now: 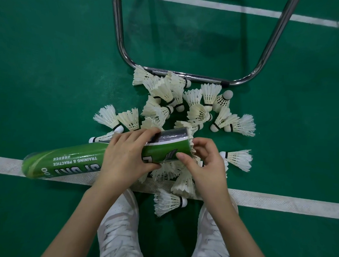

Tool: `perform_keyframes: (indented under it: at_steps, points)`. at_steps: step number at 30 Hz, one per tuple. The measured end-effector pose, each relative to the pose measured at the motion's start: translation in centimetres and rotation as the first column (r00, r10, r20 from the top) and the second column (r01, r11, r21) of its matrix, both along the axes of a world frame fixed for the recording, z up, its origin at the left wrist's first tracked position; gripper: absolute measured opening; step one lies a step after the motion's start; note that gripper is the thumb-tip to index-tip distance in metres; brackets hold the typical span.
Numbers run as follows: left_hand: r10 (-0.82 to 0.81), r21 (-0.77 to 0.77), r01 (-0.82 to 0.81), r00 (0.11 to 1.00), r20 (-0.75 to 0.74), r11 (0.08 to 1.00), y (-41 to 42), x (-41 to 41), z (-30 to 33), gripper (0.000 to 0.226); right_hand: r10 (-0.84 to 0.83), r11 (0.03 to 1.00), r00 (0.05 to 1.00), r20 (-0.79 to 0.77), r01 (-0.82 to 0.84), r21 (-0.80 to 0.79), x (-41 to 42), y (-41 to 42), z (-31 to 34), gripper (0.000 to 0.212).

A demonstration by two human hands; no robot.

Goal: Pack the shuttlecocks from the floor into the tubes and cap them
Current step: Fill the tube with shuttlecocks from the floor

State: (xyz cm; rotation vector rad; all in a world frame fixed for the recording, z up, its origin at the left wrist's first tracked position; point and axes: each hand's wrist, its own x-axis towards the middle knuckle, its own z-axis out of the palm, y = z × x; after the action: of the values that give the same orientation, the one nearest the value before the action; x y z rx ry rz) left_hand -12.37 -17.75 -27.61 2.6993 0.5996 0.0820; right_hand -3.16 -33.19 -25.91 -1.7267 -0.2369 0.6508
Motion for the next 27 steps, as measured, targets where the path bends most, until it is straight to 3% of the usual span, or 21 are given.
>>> perform_keyframes:
  at_steps: [27]
  points:
    - [-0.033,-0.041,0.032,0.999,-0.028,0.999,-0.62,0.11,0.12,0.083,0.021,0.998,0.997,0.076,-0.017,-0.062,-0.02,0.05,0.02,0.038]
